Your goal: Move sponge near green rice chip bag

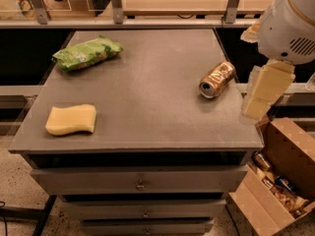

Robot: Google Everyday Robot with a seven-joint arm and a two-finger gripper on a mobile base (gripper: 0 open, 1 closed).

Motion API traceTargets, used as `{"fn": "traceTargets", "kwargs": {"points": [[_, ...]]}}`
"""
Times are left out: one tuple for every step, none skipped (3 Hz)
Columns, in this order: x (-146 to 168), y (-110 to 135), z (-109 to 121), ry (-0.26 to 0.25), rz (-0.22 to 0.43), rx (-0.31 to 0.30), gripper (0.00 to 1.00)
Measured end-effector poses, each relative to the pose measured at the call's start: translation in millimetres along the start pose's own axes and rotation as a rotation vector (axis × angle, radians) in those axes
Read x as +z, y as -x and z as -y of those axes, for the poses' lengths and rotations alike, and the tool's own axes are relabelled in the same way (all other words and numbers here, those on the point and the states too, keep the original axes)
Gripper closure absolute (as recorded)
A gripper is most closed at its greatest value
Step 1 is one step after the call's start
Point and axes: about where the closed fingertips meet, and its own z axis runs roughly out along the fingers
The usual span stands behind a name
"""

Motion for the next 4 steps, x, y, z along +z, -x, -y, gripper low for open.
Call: {"fn": "traceTargets", "kwargs": {"points": [[19,44,0,-0.019,0.032,-0.048,0.0],[47,95,-4,-0.042,0.059,-0.122,0.0],[75,143,-17,-0.028,0.083,-0.197,0.0],[98,183,-42,0.023,0.113,-0.253,0.0]]}}
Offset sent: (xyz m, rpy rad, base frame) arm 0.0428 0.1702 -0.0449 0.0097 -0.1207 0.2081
